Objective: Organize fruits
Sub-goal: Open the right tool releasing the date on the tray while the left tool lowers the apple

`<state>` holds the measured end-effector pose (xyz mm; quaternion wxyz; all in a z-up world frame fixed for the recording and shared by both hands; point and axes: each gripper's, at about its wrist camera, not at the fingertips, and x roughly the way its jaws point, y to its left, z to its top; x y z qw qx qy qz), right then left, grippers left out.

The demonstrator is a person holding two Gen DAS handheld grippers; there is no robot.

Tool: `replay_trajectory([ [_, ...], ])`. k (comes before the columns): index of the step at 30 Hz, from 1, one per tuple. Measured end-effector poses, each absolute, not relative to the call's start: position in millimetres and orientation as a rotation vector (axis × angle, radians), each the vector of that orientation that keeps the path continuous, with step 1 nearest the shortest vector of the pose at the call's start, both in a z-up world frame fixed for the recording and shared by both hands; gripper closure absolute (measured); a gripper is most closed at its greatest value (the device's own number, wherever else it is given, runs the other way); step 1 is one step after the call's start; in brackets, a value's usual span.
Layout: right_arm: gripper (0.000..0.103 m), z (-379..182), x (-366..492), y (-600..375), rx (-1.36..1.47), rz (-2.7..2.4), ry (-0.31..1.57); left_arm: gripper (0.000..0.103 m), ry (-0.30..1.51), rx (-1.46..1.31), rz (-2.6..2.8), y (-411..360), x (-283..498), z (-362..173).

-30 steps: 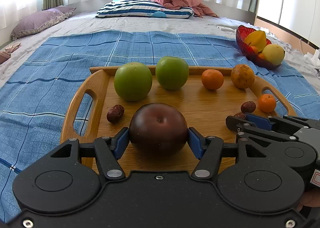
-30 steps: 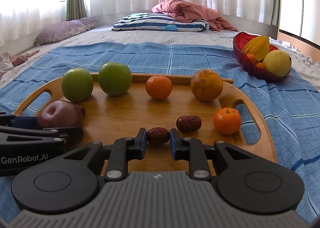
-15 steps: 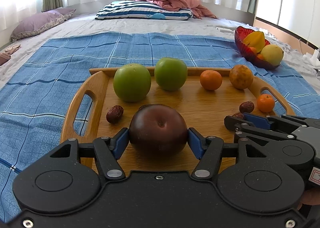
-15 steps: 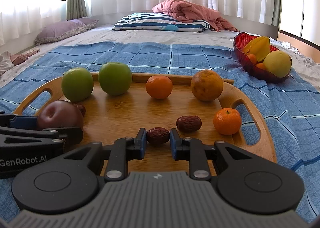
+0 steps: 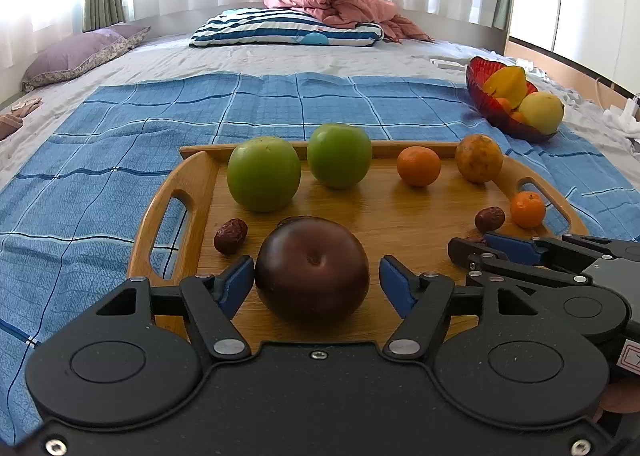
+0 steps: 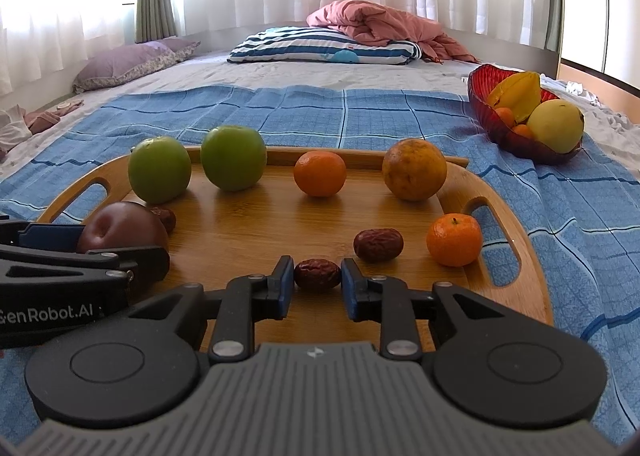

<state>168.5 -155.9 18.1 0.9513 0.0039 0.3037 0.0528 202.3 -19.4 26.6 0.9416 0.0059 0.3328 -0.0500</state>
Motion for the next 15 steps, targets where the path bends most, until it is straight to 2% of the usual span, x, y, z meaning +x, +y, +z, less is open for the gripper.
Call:
replay_trajectory([
  [11,0.051,24.5,162.9,-153.7,-0.011,0.111,0.599,0.030,0.668,0.011,-0.093,-16.5,197.2,30.1],
  [15,0.046,27.3,159.6,-156.1,0.000,0.104,0.592,0.018,0.649,0.014,-0.078,-14.0,193.4,32.9],
])
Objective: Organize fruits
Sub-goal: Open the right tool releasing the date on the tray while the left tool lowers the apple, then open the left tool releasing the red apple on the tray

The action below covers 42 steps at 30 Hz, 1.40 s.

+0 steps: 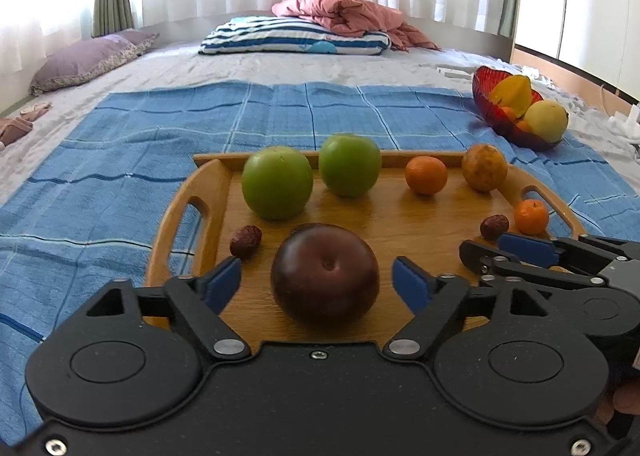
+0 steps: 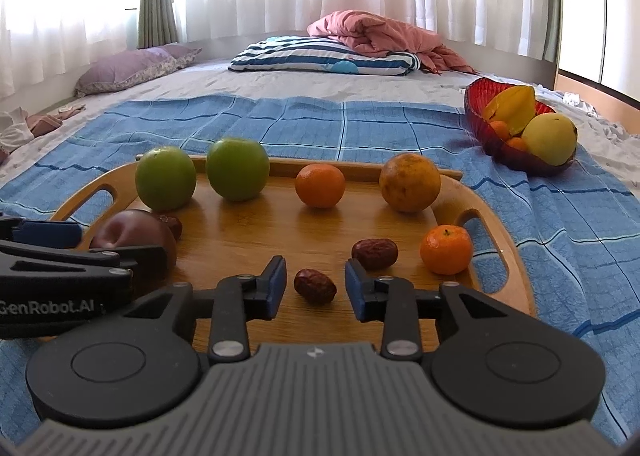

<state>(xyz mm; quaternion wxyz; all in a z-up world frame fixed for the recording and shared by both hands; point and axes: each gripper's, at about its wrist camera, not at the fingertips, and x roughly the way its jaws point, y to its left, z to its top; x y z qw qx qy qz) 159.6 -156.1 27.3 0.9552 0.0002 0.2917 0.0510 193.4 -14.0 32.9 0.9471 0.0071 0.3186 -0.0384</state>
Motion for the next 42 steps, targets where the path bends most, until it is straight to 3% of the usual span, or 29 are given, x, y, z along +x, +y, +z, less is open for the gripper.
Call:
replay_trajectory([
  [7,0.040,31,154,-159,0.010,0.100,0.578,0.017,0.638,0.006,-0.090,-11,186,39],
  [10,0.037,33,151,-160,0.011,0.090,0.569,0.008,0.636,0.000,-0.078,-10,183,40],
  [15,0.026,37,146,-162,0.008,0.077,0.549,0.007,0.630,-0.004,-0.082,-6,178,43],
  [17,0.024,39,144,-163,0.006,0.065,0.539,0.000,0.623,0.003,-0.073,-5,175,44],
  [24,0.012,41,142,-164,0.011,0.043,0.534,0.000,0.621,0.010,-0.059,-2,171,46],
  [31,0.006,42,140,-166,0.008,0.029,0.532,0.000,0.616,0.003,-0.059,1,169,47],
  [33,0.000,42,139,-166,0.008,0.029,0.529,0.000,0.617,-0.001,-0.059,2,168,48],
  [42,0.000,45,134,-171,0.012,0.017,0.526,0.000,0.621,-0.027,-0.061,10,163,50],
])
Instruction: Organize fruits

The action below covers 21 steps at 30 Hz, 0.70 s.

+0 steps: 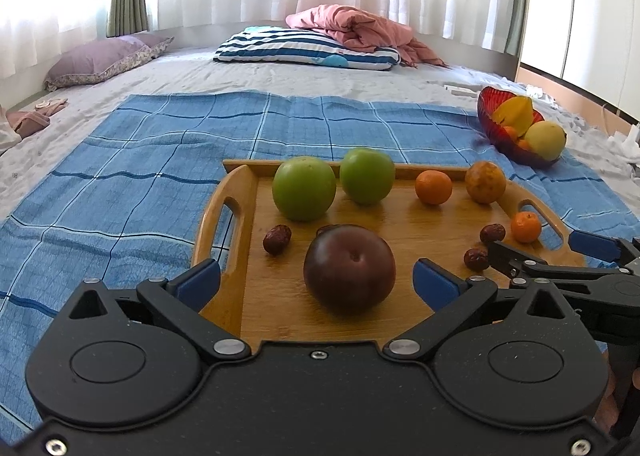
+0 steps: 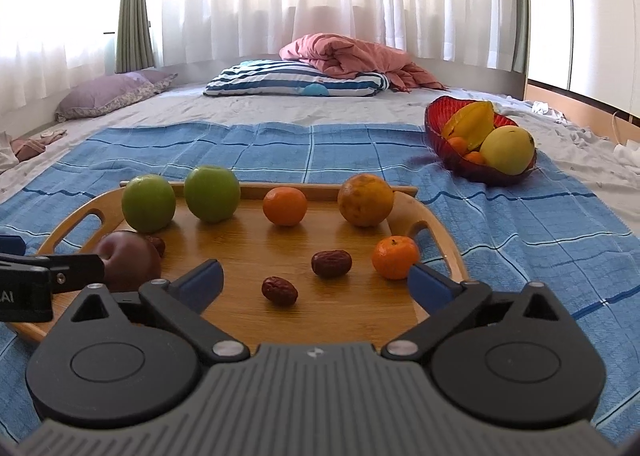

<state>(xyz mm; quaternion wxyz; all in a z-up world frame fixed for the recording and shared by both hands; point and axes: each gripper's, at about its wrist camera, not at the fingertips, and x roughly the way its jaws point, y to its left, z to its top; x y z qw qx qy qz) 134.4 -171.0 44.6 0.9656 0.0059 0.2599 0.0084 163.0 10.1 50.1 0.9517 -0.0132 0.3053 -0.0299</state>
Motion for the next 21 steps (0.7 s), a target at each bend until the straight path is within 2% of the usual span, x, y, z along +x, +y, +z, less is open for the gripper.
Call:
replay_trajectory([
  [21,0.000,48,105,-173,0.022,0.031,0.513,0.000,0.633,-0.046,-0.081,14,126,49],
])
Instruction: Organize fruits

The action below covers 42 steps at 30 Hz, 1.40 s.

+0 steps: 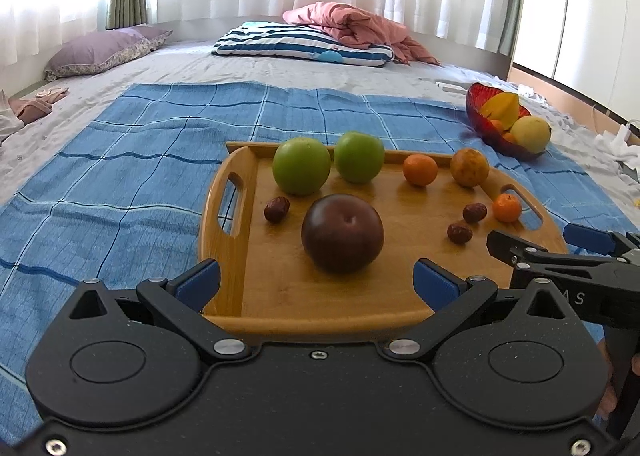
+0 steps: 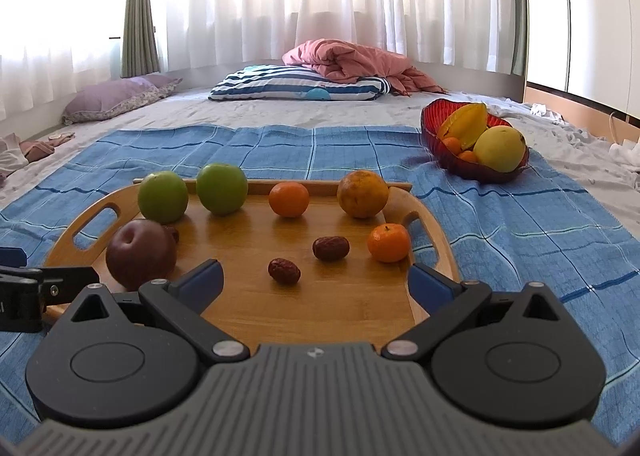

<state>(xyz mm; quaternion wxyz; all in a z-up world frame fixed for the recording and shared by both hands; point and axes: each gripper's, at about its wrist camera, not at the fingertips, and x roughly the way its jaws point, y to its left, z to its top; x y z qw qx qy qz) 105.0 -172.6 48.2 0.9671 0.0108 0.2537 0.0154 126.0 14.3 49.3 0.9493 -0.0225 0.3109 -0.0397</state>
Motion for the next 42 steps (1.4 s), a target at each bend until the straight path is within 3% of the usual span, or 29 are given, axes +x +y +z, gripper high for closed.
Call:
replay_trajectory([
  [42,0.000,16,44,-166,-0.006,0.019,0.545,0.000,0.688,-0.035,-0.047,17,71,11],
])
